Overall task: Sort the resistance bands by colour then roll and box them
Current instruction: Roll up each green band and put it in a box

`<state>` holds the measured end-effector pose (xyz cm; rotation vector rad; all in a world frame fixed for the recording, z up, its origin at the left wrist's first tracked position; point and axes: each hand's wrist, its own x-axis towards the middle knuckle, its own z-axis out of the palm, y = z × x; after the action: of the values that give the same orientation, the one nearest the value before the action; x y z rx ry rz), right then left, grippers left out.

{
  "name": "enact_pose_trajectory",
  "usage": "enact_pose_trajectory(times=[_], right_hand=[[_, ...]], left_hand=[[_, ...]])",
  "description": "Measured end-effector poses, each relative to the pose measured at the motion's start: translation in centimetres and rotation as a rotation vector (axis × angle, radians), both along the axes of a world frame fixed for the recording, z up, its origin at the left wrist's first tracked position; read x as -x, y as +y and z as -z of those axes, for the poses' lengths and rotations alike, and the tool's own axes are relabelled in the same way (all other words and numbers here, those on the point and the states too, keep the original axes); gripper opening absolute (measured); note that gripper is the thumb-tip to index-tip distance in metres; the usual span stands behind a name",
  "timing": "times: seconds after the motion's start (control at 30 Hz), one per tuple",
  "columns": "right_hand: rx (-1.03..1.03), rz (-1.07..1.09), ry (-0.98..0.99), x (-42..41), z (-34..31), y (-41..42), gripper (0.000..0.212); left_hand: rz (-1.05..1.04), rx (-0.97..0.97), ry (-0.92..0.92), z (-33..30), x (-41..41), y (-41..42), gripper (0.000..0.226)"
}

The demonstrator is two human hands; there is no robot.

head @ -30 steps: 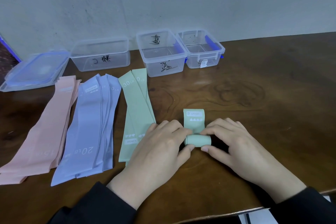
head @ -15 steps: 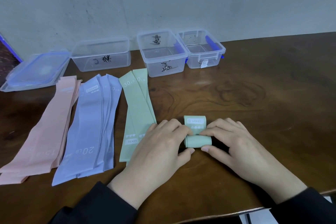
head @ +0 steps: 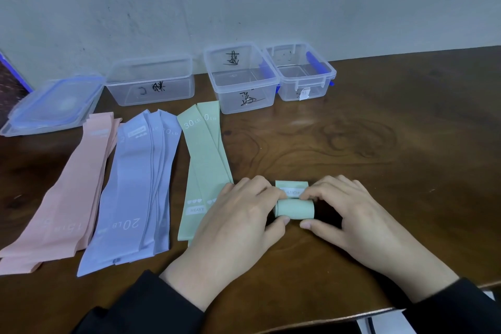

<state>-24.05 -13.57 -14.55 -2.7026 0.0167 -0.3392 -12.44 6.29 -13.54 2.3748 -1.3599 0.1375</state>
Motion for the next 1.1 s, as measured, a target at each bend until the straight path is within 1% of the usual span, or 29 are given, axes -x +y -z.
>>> enact_pose_trajectory(times=[0.07,0.23,0.37,0.6,0.7,0.83,0.9,1.0,1.1], right_hand=[[0.001,-0.002,-0.007,0.0,0.0,0.0,0.033],[0.029,0.0,-0.016,0.0,0.0,0.1,0.036],[0.031,0.009,-0.031,-0.1,0.0,0.2,0.03],[0.048,0.054,-0.052,-0.1,-0.3,0.3,0.038],[0.052,0.065,-0.066,-0.5,-0.8,0.6,0.034],[0.081,0.065,-0.116,-0.9,-0.9,1.0,0.027],[0.096,0.077,-0.114,-1.1,-1.1,1.0,0.029],[0.111,0.085,-0.068,-1.5,-1.5,0.6,0.035],[0.108,0.067,-0.031,-1.9,-1.6,0.4,0.044]], left_hand=[[-0.007,0.014,0.004,-0.1,0.1,0.0,0.037],[0.003,0.005,-0.005,0.0,-0.1,0.0,0.028],[-0.019,0.006,-0.001,0.0,-0.1,-0.1,0.032],[-0.004,0.021,-0.015,-0.1,0.2,-0.1,0.028],[-0.014,0.031,-0.002,-0.2,0.0,-0.2,0.031],[-0.004,0.017,0.021,-0.6,0.1,-0.2,0.04],[0.002,0.011,0.006,-1.1,0.0,-0.2,0.043],[-0.001,0.014,-0.043,-2.2,-0.3,-0.4,0.038],[0.009,-0.075,-0.098,-2.8,-0.7,-1.0,0.038]])
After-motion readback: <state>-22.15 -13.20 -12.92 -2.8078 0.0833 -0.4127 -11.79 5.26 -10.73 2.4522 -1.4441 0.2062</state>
